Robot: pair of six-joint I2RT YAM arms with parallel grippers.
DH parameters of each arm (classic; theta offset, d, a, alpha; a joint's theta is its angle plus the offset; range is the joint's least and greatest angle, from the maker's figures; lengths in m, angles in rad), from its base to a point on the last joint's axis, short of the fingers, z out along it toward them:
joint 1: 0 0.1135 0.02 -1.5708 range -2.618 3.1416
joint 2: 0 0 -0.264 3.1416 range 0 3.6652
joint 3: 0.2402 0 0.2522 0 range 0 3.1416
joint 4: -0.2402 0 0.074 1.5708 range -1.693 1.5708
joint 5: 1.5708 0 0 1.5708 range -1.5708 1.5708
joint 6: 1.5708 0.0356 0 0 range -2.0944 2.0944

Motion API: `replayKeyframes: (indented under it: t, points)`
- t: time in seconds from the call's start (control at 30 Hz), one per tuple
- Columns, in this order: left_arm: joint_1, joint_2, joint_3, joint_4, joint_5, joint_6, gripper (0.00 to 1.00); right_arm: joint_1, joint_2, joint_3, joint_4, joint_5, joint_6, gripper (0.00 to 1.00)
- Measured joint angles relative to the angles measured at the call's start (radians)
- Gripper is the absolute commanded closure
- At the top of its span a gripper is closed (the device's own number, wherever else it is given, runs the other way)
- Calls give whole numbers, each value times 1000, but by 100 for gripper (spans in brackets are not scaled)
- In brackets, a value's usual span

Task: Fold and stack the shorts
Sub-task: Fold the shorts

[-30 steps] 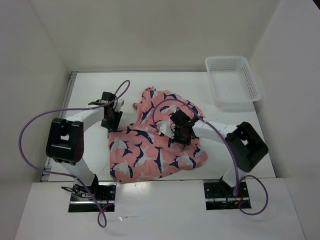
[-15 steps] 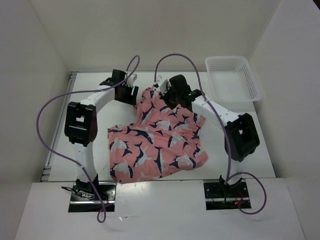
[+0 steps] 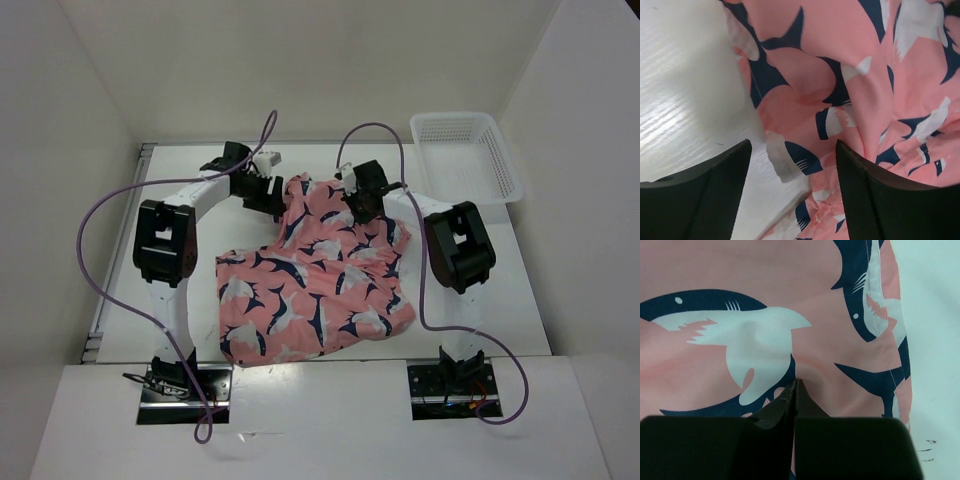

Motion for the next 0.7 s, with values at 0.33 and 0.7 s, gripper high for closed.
replayKeyframes:
  t: [0.33,0.7]
  points:
    - [-31,32,-30,15,83,-2,100,-1,9,-37,55,36,11,100]
    - [79,-75,-106,18,-249,0,100,-1,16,-27,64,74,6,100]
